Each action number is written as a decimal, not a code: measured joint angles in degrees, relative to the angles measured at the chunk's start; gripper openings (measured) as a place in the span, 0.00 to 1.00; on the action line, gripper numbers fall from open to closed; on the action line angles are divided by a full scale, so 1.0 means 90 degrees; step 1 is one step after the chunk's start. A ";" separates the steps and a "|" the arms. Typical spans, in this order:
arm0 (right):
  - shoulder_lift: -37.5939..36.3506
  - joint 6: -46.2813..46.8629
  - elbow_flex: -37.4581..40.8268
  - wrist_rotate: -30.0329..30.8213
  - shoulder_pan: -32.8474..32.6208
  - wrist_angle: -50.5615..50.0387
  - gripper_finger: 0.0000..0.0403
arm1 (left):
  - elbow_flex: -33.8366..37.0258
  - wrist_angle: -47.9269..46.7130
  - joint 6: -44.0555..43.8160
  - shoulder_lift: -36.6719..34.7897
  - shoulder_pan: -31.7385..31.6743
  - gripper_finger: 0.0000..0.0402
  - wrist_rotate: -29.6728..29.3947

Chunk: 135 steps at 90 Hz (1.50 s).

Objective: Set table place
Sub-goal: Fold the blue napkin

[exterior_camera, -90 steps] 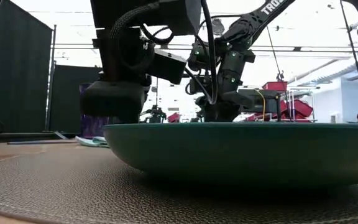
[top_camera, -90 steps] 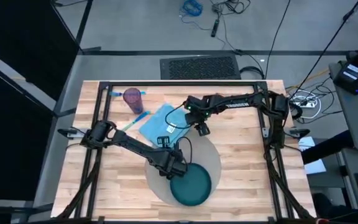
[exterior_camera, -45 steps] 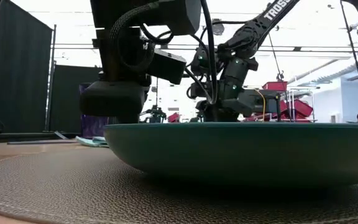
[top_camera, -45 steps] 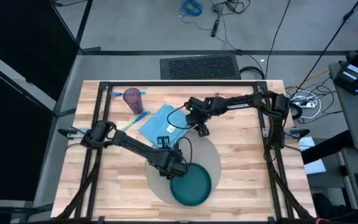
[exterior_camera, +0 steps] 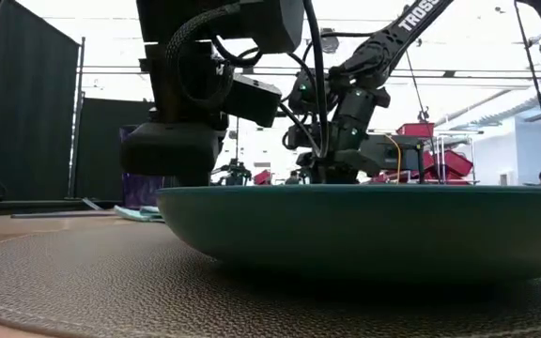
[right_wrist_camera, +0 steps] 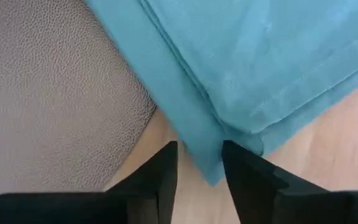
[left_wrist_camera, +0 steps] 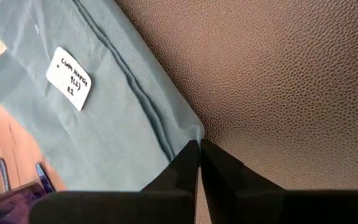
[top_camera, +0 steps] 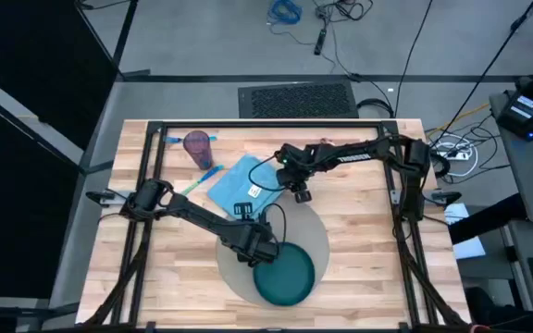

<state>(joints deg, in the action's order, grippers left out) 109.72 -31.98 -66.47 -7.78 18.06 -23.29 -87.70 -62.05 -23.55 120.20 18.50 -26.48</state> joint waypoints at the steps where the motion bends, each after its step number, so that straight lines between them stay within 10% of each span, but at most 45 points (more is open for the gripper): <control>1: 0.0011 0.0003 0.0015 -0.0002 0.0000 0.0014 0.27 | 0.0000 0.0001 0.0000 0.0000 0.0000 0.00 0.0000; 48: 0.0147 -0.0014 0.0003 0.0253 -0.0007 0.0086 0.01 | 0.0000 0.0001 0.0010 0.0000 0.0002 0.00 -0.0095; 102: -0.2165 0.0848 -0.0931 0.1418 -0.0647 -0.2290 0.00 | -0.2096 -0.3143 -0.0951 -0.0032 0.0365 0.00 -0.3117; 135: -0.3163 0.1718 -0.1391 0.1747 -0.0713 -0.2655 0.00 | -0.2778 -0.2908 -0.0255 -0.0776 -0.0029 0.00 -0.4039</control>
<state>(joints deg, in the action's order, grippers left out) 81.26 -16.52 -78.98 7.95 11.64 -47.18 -112.71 -88.23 -25.84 113.22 18.24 -62.83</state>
